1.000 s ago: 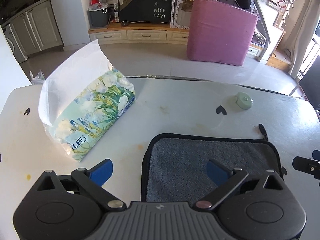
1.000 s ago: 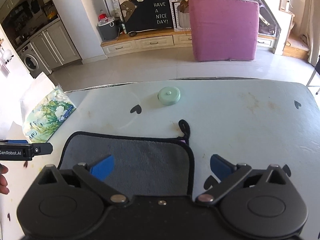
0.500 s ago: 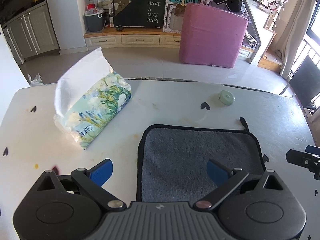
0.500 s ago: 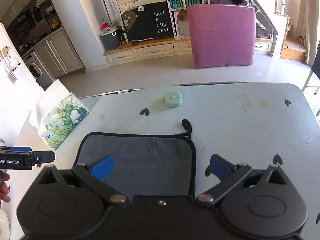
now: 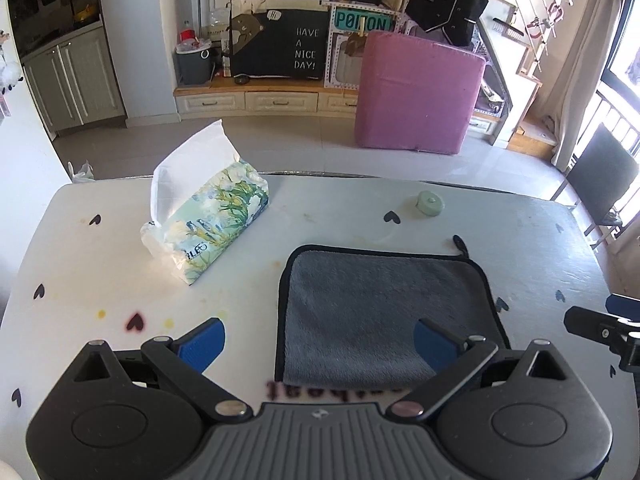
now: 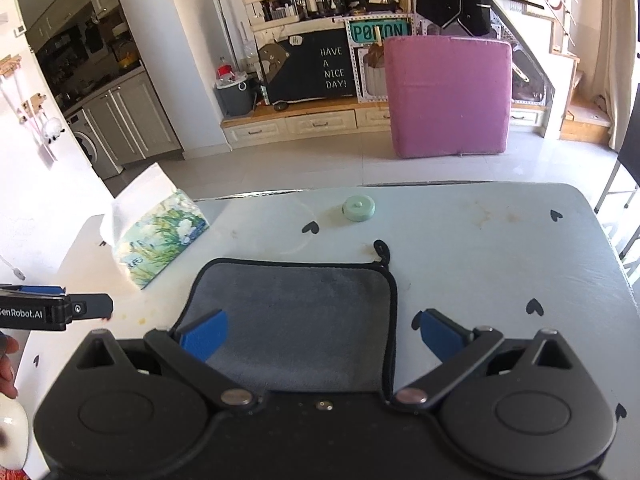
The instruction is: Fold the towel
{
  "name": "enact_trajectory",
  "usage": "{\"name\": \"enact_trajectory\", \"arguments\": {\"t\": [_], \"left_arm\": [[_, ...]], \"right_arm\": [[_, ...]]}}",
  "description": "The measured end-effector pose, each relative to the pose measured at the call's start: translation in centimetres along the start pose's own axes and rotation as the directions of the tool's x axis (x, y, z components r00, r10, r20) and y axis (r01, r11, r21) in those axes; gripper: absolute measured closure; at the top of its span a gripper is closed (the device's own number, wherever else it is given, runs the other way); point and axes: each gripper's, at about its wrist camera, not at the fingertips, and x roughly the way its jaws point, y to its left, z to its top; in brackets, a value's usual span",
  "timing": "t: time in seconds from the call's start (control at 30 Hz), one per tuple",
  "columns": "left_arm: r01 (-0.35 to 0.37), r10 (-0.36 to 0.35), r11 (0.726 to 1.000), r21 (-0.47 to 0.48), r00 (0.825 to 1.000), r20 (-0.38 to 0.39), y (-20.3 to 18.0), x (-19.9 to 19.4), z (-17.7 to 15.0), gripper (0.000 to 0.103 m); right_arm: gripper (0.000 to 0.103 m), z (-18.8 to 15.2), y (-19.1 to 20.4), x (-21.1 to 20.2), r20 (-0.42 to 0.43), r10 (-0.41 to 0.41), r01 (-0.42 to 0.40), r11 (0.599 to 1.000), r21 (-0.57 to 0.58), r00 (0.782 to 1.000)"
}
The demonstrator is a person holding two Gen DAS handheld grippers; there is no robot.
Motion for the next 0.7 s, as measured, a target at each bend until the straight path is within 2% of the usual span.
{"name": "enact_trajectory", "arguments": {"t": [0.7], "left_arm": [[0.021,-0.022,1.000,0.015,0.997,0.075,-1.2,-8.2,-4.9,0.002]], "right_arm": [[0.000,-4.0,0.6,-8.8,0.085,0.013,-0.013,1.000,0.003,0.996]]}}
